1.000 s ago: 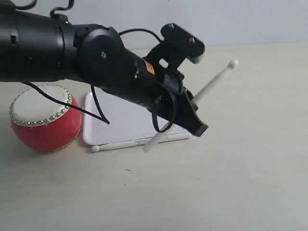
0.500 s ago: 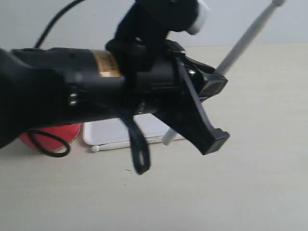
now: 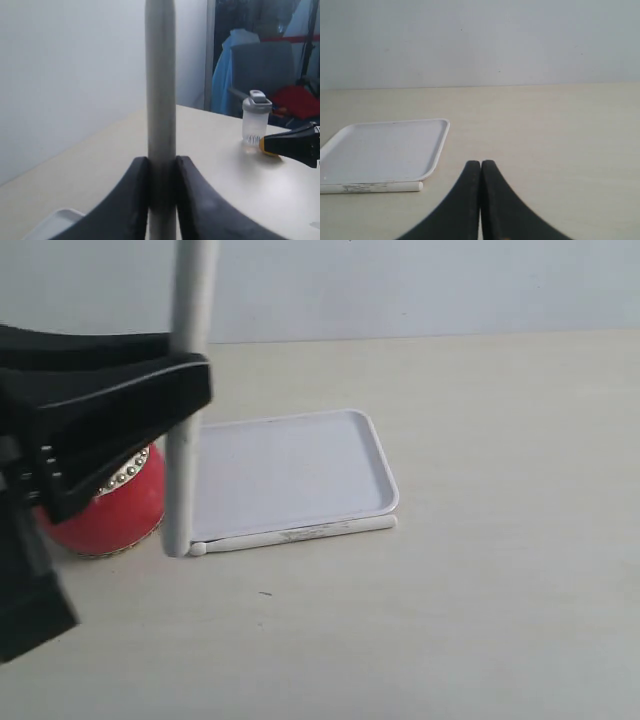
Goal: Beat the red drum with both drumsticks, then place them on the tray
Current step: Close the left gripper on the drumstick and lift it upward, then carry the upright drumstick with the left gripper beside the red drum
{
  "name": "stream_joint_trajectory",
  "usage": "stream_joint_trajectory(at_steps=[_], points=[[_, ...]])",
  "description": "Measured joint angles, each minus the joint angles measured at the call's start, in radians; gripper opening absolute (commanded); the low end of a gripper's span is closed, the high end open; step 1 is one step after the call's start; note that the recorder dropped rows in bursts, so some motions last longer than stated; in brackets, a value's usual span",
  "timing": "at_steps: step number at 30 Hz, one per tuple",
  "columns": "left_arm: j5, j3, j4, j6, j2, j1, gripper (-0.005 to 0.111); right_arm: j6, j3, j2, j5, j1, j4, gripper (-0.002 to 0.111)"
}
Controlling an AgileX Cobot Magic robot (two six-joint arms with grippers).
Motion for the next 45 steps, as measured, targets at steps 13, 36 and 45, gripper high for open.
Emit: stream_joint_trajectory(at_steps=[13,36,45], points=[[-0.102,0.224,-0.046,0.031,-0.323,0.004,0.000,0.000,0.000,0.000,0.000,0.000,0.000,0.000],[-0.345,0.270,-1.157,0.906,-0.351,0.160,0.000,0.008,0.000,0.000,-0.105,0.000,0.250,0.000],[-0.192,0.270,-1.001,0.935,-0.351,0.160,0.000,0.008,0.000,0.000,-0.105,0.000,0.275,0.000]])
